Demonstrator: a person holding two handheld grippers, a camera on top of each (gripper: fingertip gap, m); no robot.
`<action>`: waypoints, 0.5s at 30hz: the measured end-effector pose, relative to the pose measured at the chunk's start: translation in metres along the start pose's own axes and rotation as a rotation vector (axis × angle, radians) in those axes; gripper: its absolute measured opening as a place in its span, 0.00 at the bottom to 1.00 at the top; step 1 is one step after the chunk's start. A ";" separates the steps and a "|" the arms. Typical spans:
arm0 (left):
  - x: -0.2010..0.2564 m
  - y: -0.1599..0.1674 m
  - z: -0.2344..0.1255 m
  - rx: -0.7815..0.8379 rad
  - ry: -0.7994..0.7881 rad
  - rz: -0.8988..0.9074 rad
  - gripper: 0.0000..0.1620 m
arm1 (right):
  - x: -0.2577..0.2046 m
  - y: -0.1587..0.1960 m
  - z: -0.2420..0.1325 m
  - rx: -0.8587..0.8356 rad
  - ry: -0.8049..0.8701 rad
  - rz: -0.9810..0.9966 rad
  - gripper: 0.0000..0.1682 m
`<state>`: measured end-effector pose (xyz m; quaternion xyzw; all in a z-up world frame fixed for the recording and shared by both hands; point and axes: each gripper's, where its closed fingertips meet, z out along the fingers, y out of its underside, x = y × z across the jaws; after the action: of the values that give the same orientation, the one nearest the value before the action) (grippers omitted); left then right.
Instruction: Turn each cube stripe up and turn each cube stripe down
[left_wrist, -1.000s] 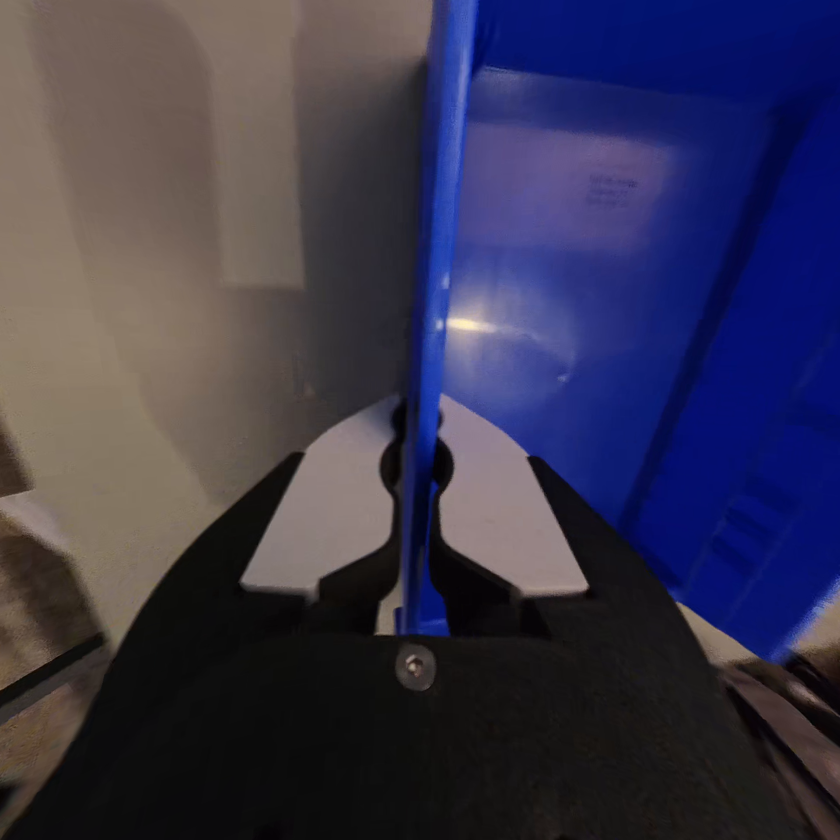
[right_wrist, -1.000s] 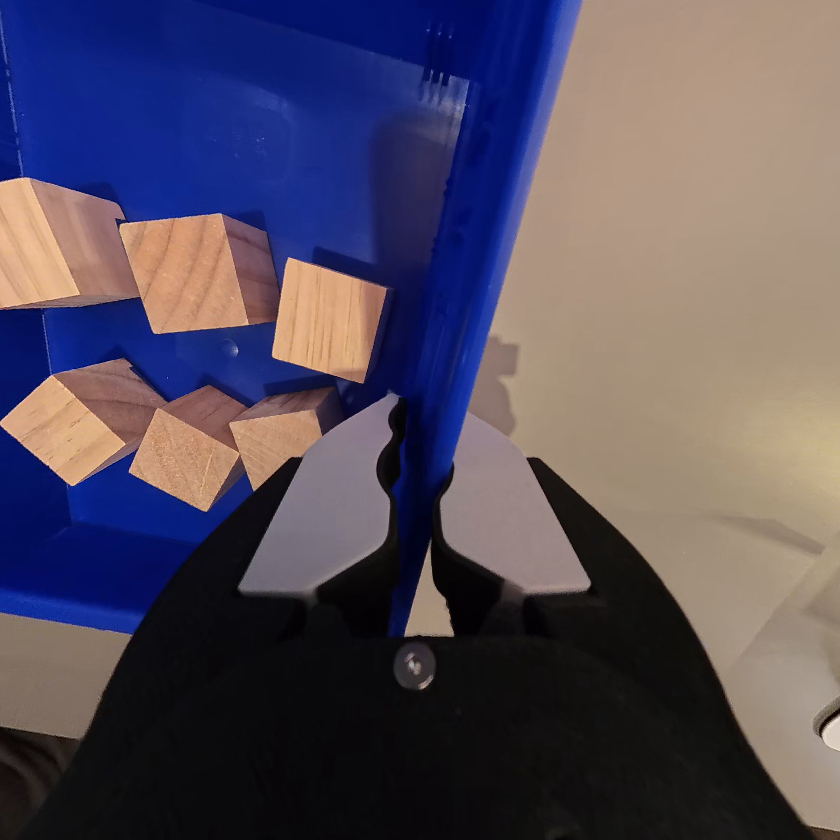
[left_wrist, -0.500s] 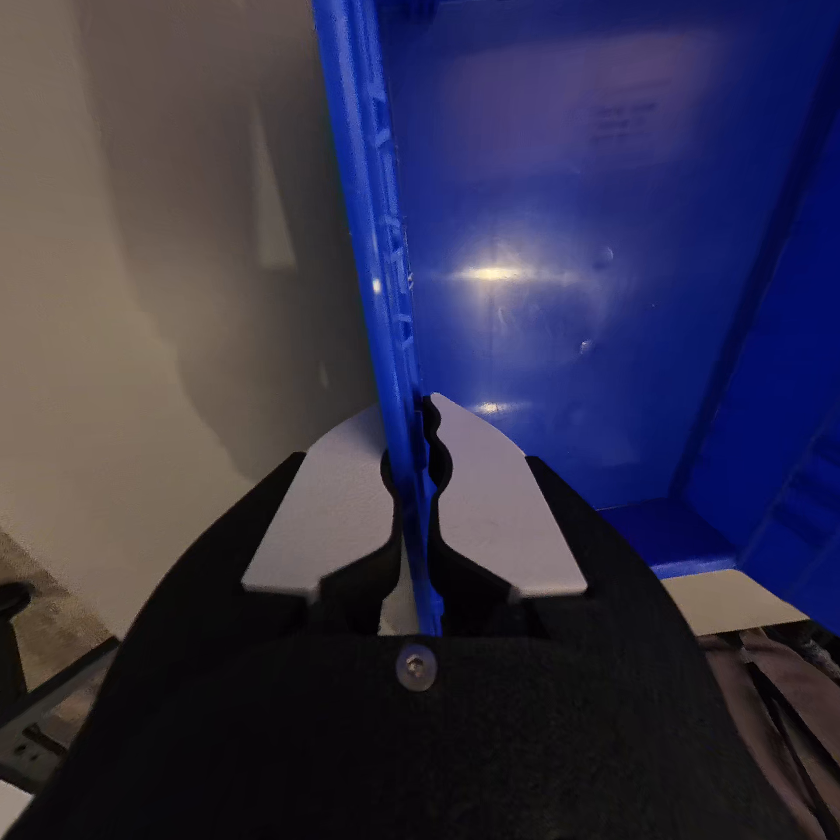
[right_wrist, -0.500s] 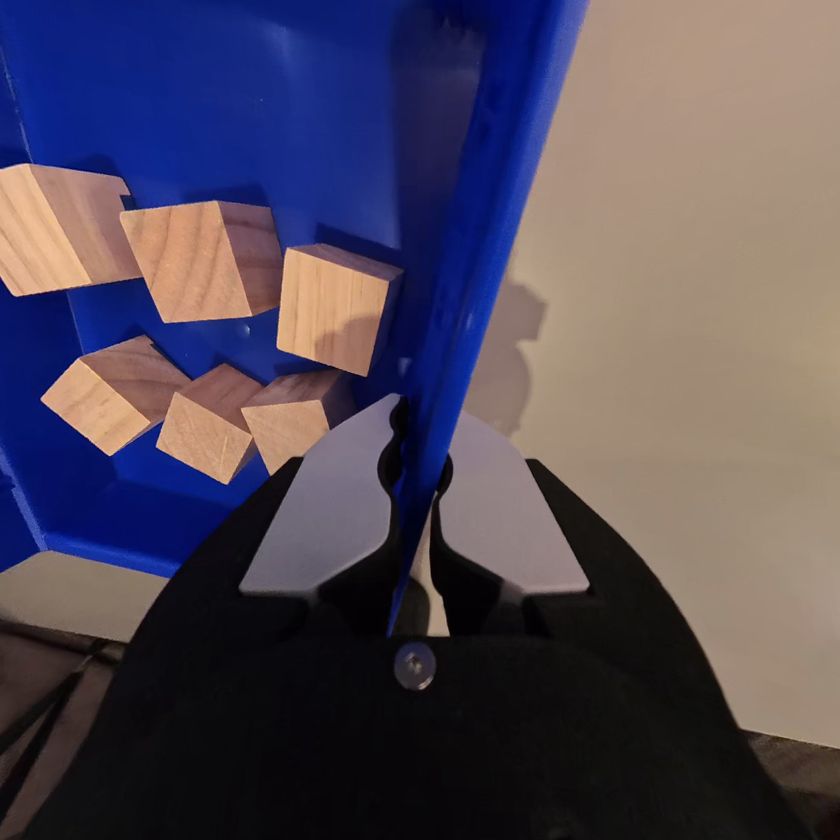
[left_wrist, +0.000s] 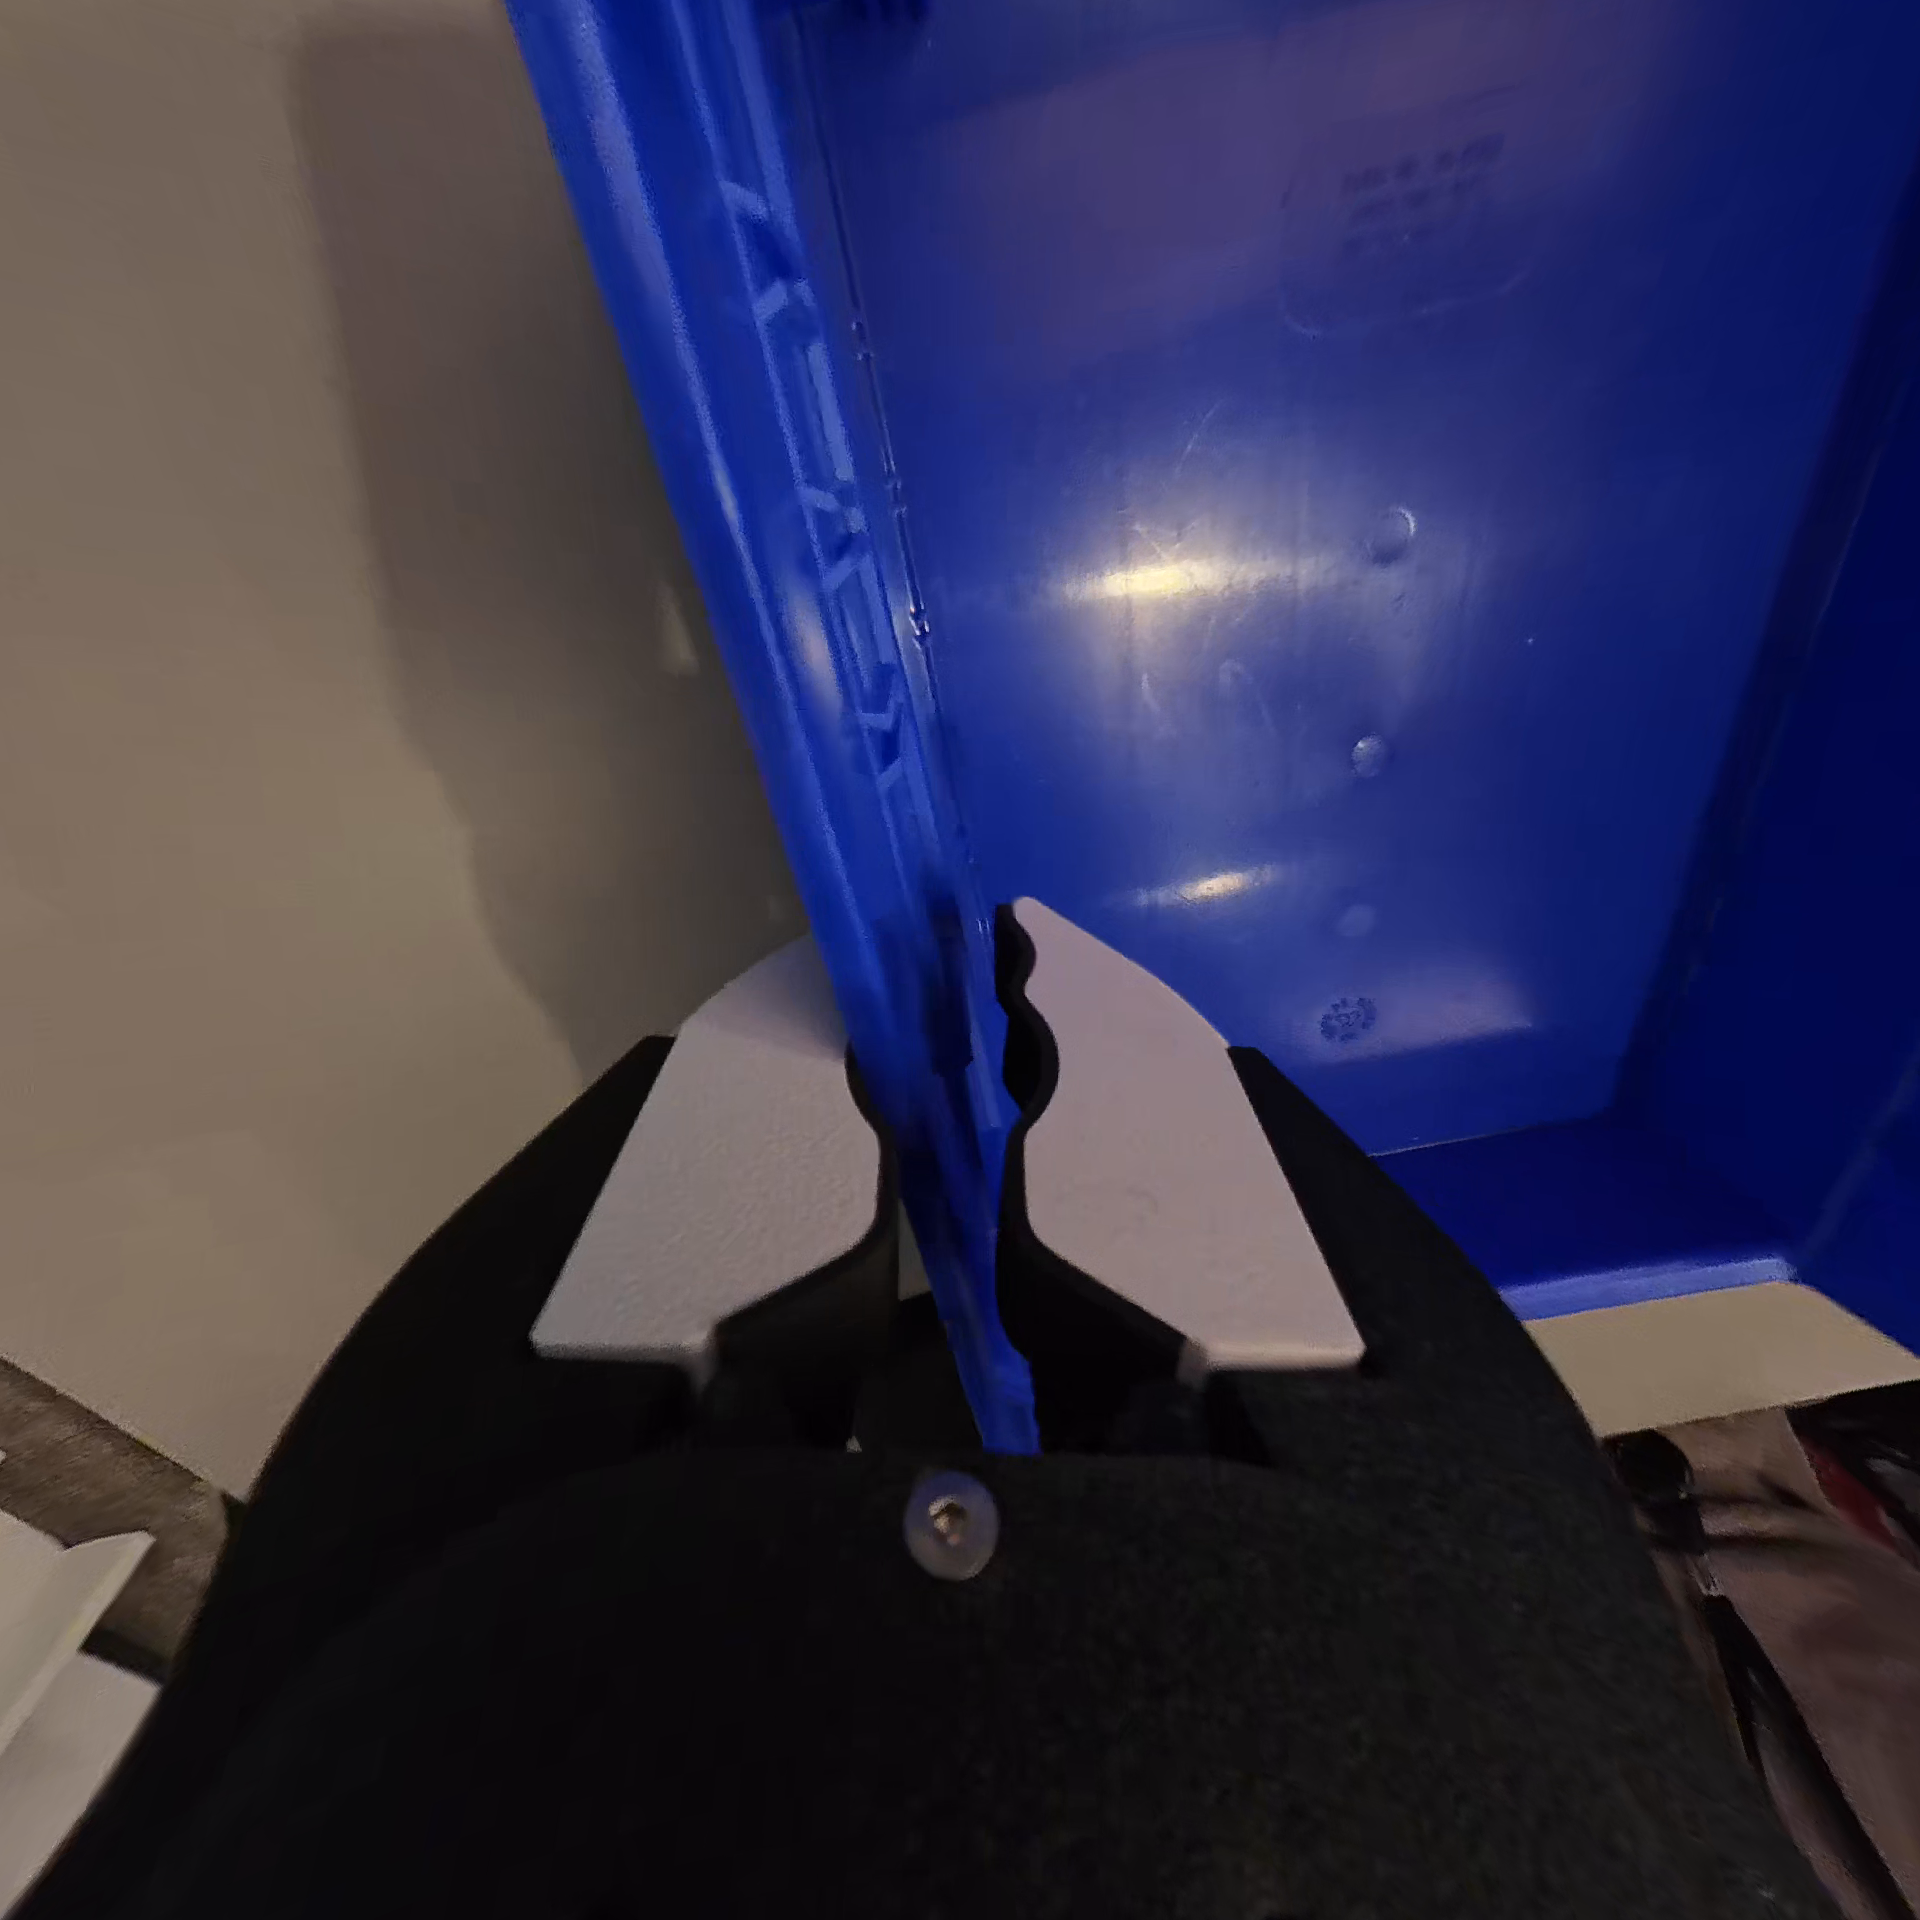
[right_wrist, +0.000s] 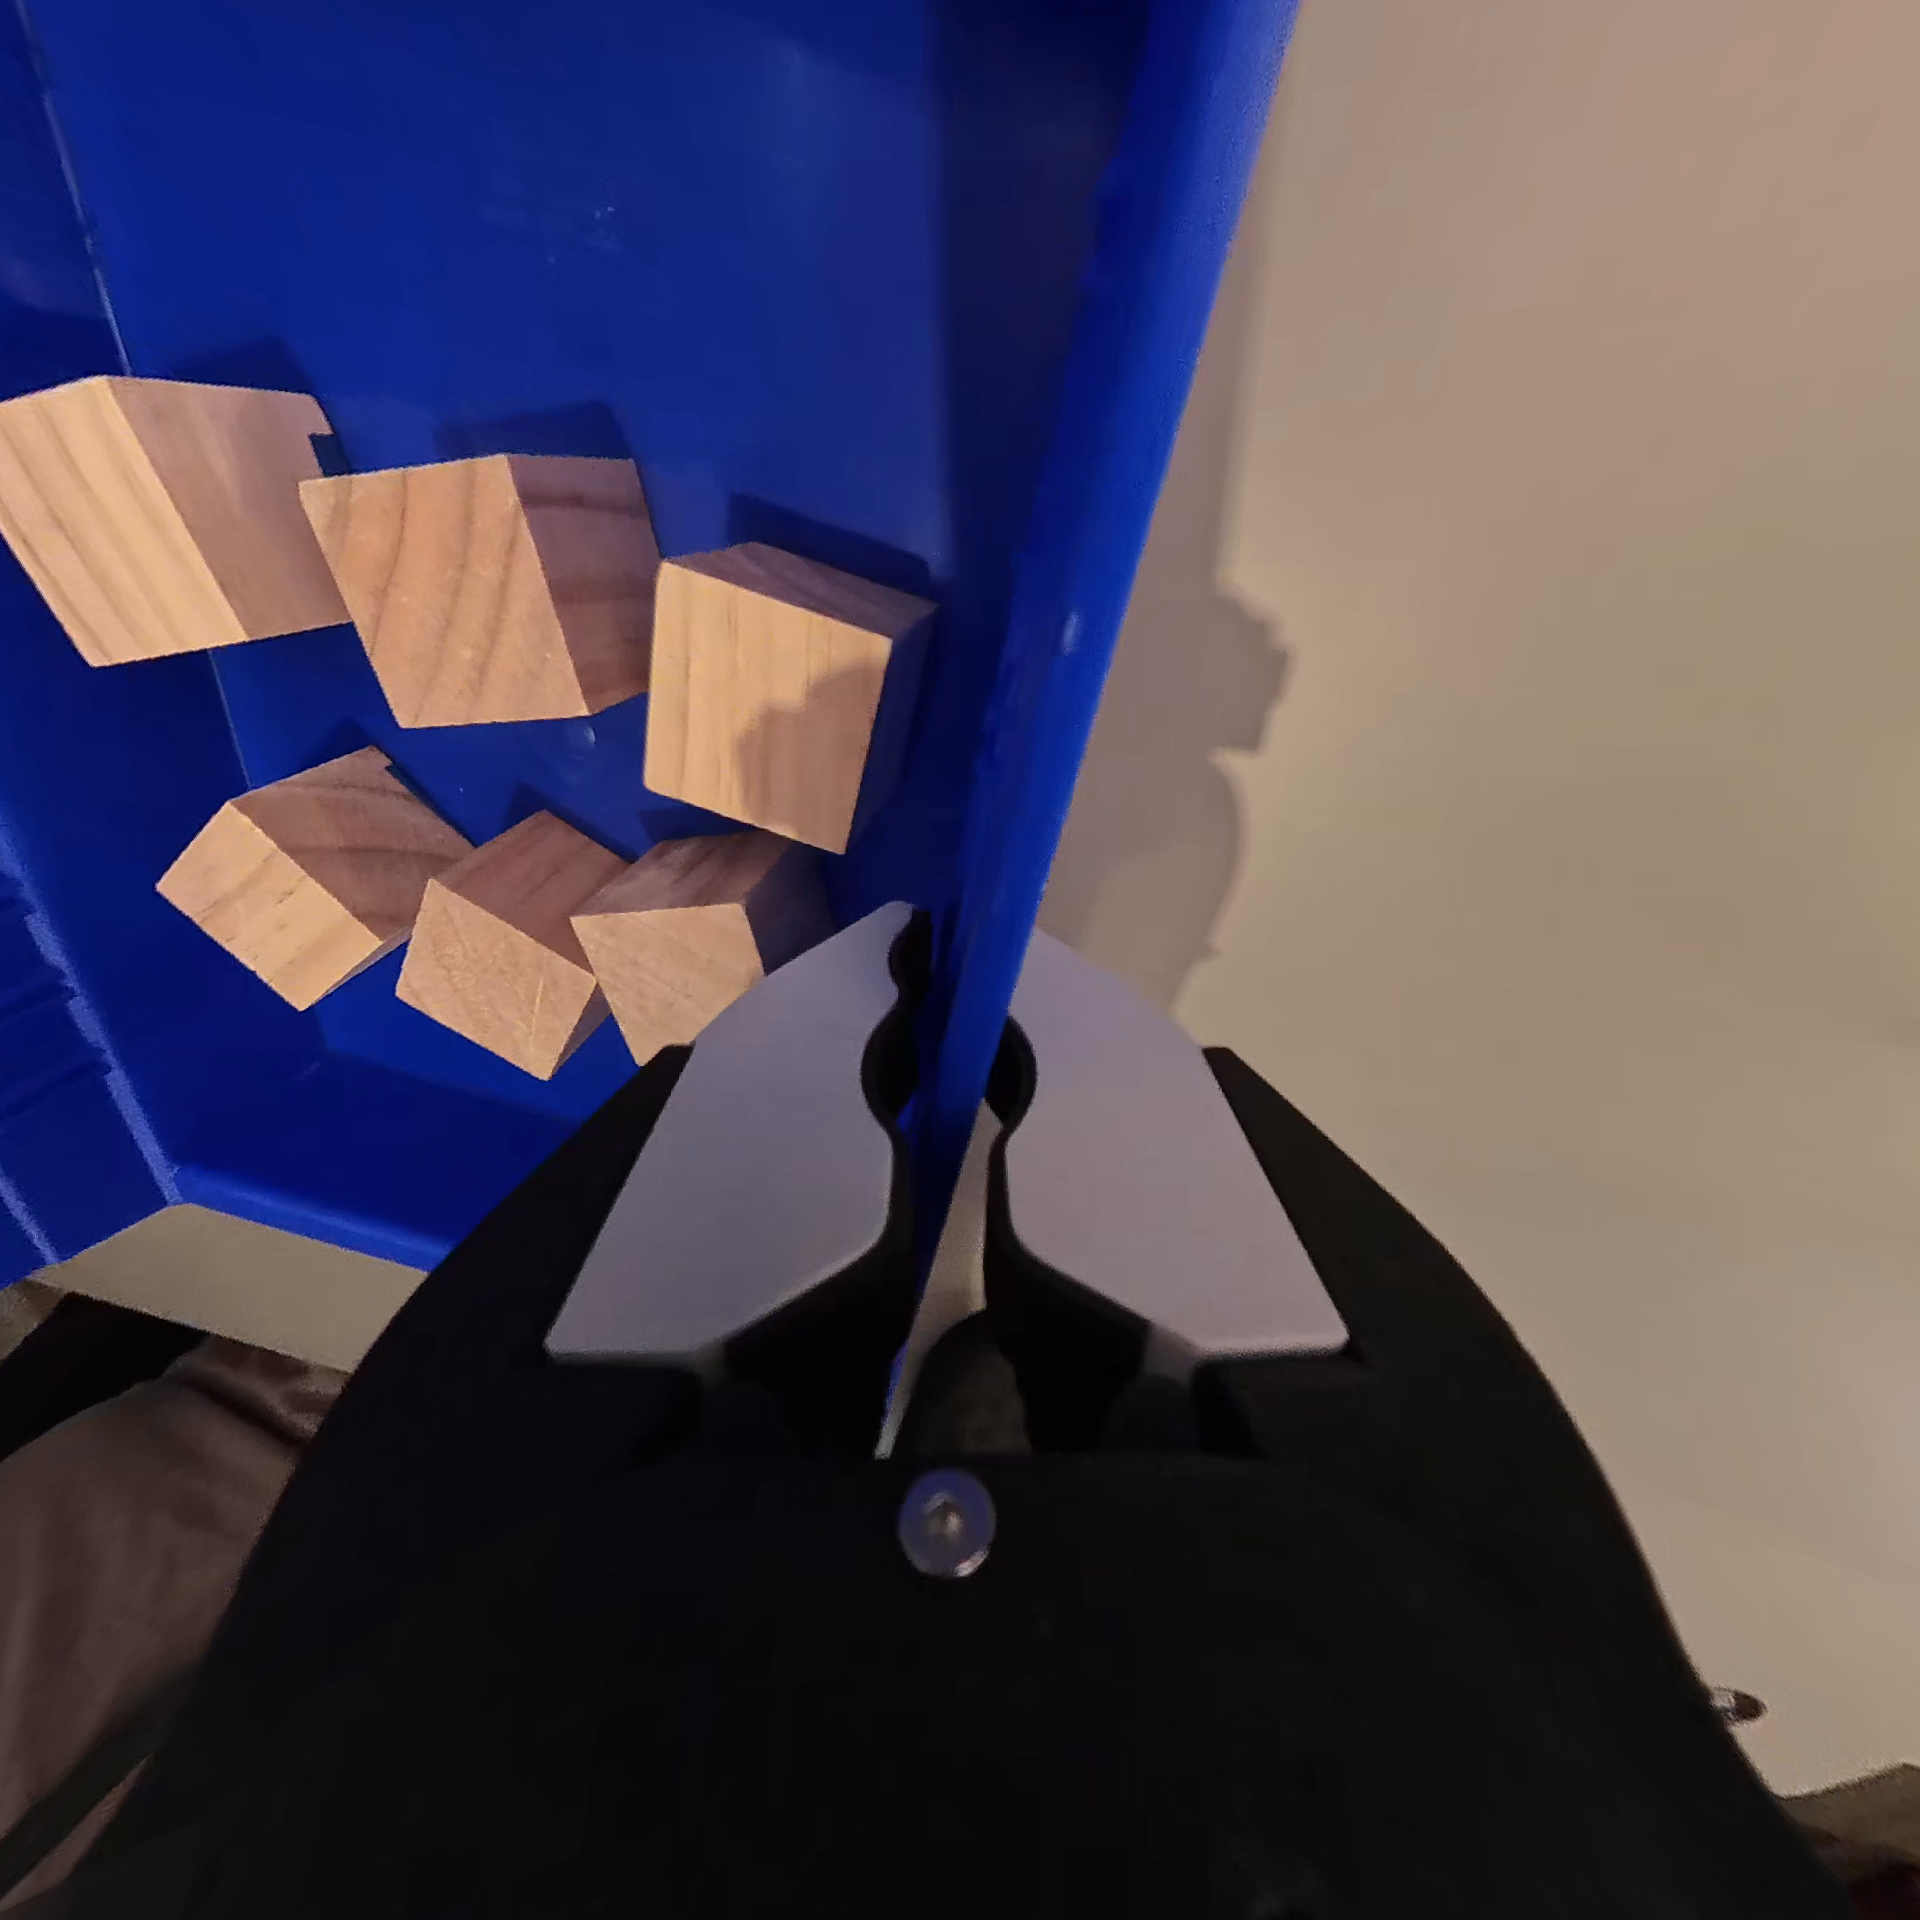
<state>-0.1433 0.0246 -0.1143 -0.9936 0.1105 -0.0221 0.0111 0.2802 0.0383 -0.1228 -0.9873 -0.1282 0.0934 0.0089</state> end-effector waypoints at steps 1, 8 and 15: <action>0.005 0.002 0.000 -0.008 -0.002 0.019 0.11 | 0.000 0.000 0.000 -0.001 0.020 -0.004 0.06; 0.033 0.010 0.000 -0.044 0.018 0.147 0.21 | 0.004 0.003 0.001 -0.025 0.092 0.004 0.06; 0.032 0.013 -0.020 0.003 0.166 0.127 0.18 | 0.004 0.002 0.004 -0.031 0.054 0.035 0.06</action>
<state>-0.1154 0.0045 -0.0935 -0.9793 0.1739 -0.1036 0.0050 0.2834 0.0378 -0.1278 -0.9916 -0.1119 0.0648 -0.0046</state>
